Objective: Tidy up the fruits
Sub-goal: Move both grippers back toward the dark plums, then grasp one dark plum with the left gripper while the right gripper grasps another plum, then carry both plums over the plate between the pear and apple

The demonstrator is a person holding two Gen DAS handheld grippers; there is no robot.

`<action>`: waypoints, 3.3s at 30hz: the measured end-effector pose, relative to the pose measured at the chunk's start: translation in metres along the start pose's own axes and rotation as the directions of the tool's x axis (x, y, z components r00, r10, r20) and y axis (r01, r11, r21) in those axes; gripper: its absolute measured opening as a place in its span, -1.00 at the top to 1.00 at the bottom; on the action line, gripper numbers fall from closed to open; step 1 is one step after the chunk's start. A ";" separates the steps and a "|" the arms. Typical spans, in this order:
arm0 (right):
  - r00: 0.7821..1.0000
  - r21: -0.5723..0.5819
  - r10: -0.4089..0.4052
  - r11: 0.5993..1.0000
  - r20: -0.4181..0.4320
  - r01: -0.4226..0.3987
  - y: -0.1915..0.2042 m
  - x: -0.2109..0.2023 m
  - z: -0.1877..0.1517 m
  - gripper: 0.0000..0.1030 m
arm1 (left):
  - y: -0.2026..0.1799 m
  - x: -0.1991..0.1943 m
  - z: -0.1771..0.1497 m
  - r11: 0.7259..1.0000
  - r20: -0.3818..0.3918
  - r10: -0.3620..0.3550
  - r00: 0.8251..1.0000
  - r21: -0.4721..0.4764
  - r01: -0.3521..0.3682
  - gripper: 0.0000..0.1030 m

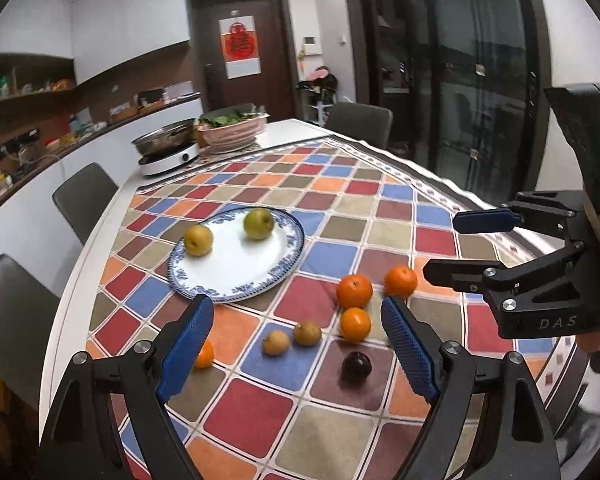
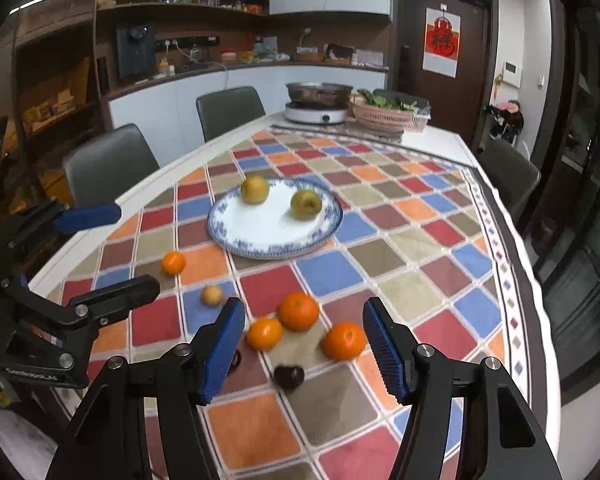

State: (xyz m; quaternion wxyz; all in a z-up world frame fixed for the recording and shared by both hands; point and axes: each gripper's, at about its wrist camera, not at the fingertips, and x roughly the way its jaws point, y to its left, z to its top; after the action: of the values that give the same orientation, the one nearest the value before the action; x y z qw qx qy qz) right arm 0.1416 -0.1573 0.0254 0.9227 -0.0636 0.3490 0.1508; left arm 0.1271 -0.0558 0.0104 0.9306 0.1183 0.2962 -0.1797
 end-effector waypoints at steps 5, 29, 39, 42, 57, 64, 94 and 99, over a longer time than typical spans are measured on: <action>0.998 -0.009 0.013 1.000 -0.054 -0.013 0.001 0.012 -0.020 -0.21 | -0.005 0.009 -0.012 0.999 -0.026 -0.036 0.999 0.017 0.036 -0.67; 0.977 -0.003 0.074 0.997 -0.200 -0.076 -0.001 0.065 -0.056 -0.03 | -0.024 0.077 -0.048 0.985 -0.223 -0.162 0.961 0.027 0.173 -0.29; 0.972 0.014 0.097 0.995 -0.216 -0.096 -0.001 0.079 -0.061 0.10 | -0.026 0.091 -0.051 0.981 -0.261 -0.186 0.947 0.009 0.196 0.11; 0.971 0.008 0.101 0.995 -0.217 -0.101 0.002 0.082 -0.060 0.18 | -0.025 0.092 -0.052 0.978 -0.269 -0.204 0.941 -0.006 0.210 0.22; 0.966 0.016 0.103 0.995 -0.235 -0.103 0.005 0.092 -0.057 0.43 | -0.021 0.092 -0.051 0.975 -0.273 -0.223 0.936 -0.062 0.214 0.47; 0.970 0.041 0.120 0.993 -0.213 -0.114 0.006 0.081 -0.051 0.44 | -0.016 0.078 -0.043 0.979 -0.234 -0.202 0.951 -0.068 0.191 0.47; 0.987 -0.004 0.161 0.987 -0.002 -0.161 0.031 0.040 0.035 0.44 | 0.046 0.022 0.014 0.991 -0.053 -0.043 0.998 -0.133 0.036 0.47; 0.986 -0.023 0.165 0.986 0.012 -0.165 0.032 0.045 0.053 0.44 | 0.057 0.026 0.023 0.990 -0.045 -0.033 0.998 -0.138 0.027 0.47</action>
State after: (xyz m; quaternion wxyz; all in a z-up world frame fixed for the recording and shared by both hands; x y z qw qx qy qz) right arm 0.1965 -0.1046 0.0343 0.9088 -0.0435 0.3449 0.2309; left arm 0.1822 -0.0182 0.0201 0.9265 0.0539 0.3313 -0.1700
